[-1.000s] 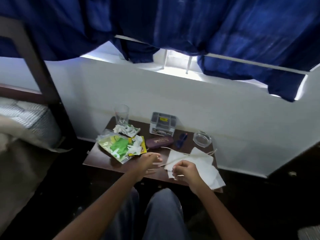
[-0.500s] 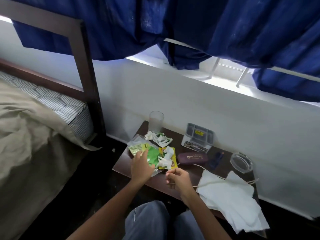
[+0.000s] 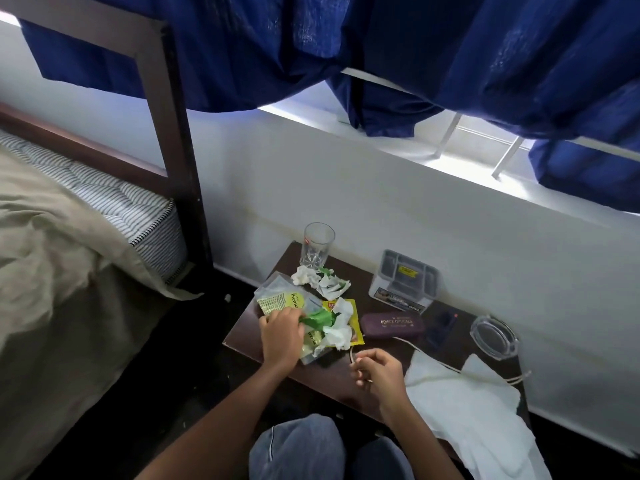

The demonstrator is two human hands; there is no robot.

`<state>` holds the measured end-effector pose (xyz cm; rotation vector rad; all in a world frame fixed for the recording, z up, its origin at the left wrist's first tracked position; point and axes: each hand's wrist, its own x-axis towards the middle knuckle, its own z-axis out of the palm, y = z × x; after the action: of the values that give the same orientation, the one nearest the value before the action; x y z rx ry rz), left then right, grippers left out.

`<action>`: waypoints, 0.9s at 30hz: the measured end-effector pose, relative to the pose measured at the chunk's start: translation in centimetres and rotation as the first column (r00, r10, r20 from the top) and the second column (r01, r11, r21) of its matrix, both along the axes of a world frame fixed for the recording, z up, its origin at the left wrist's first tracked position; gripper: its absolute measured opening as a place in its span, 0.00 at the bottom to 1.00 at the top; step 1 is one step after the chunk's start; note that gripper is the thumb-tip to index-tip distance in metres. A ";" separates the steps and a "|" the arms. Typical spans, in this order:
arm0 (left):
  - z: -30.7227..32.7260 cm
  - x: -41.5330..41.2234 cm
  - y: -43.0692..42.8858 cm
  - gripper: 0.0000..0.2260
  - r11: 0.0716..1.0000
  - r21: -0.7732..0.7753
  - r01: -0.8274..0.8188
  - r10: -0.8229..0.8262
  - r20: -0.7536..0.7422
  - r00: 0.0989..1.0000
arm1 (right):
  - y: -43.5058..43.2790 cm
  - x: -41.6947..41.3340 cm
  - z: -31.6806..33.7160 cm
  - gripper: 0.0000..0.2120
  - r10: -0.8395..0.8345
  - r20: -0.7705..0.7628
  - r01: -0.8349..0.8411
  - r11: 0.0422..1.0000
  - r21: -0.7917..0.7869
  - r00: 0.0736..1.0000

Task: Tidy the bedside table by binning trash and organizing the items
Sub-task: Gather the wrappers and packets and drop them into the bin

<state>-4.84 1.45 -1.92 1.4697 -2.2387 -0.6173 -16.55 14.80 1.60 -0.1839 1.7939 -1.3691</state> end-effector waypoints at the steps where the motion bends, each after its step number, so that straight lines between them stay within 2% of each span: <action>1: 0.2 0.1 -0.1 0.09 0.999 -0.002 -0.032 0.032 -0.064 0.997 | -0.1 -0.1 0.0 0.08 0.002 -0.008 -0.002 1.000 -0.004 1.000; 5: 1.5 0.5 -0.6 0.08 0.981 0.074 -0.177 0.190 -0.244 0.951 | -1.2 -0.7 -0.4 0.08 0.050 -0.120 -0.051 0.999 -0.008 0.992; 7: 2.2 1.3 -0.7 0.08 0.963 0.160 -0.218 0.260 -0.324 0.910 | -2.1 -1.0 -0.9 0.08 0.129 -0.327 -0.104 0.990 0.092 0.936; 8: 2.5 1.9 -0.7 0.08 0.953 0.207 -0.223 0.288 -0.376 0.881 | -2.6 -1.2 -1.1 0.08 0.207 -0.468 -0.135 0.974 0.183 0.859; 10: 2.9 3.0 -0.3 0.07 0.936 0.280 -0.216 0.327 -0.459 0.826 | -3.4 -1.4 -1.4 0.12 0.402 -0.659 -0.198 0.910 0.364 0.636; 13: 3.0 4.4 0.7 0.01 0.901 0.391 -0.186 0.388 -0.539 0.747 | -4.1 -1.1 -2.1 0.19 0.654 -0.686 -0.305 0.756 0.579 0.320; 15: 2.7 5.0 1.4 0.00 0.865 0.480 -0.150 0.436 -0.567 0.699 | -4.4 -0.8 -2.9 0.19 0.730 -0.649 -0.331 0.679 0.656 0.212; 17: 2.4 5.4 2.1 0.01 0.843 0.521 -0.138 0.465 -0.575 0.673 | -4.5 -0.6 -3.7 0.17 0.741 -0.643 -0.337 0.666 0.666 0.195; 20: 2.4 5.7 3.2 0.01 0.837 0.527 -0.148 0.478 -0.571 0.668 | -4.6 -0.7 -4.2 0.11 0.658 -0.716 -0.302 0.749 0.590 0.233; 23: 2.5 5.9 3.9 0.02 0.825 0.542 -0.156 0.495 -0.562 0.663 | -4.6 -1.0 -3.6 0.08 0.514 -0.760 -0.270 0.857 0.439 0.398; 27: 3.1 5.9 4.6 0.03 0.805 0.577 -0.136 0.511 -0.559 0.653 | -3.5 -2.0 -1.6 0.07 0.289 -0.712 -0.181 0.957 0.226 0.640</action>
<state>1.10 6.10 1.21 1.4643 -1.2078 -1.4124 -18.58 11.33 -0.03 -1.0012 2.4046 -1.0274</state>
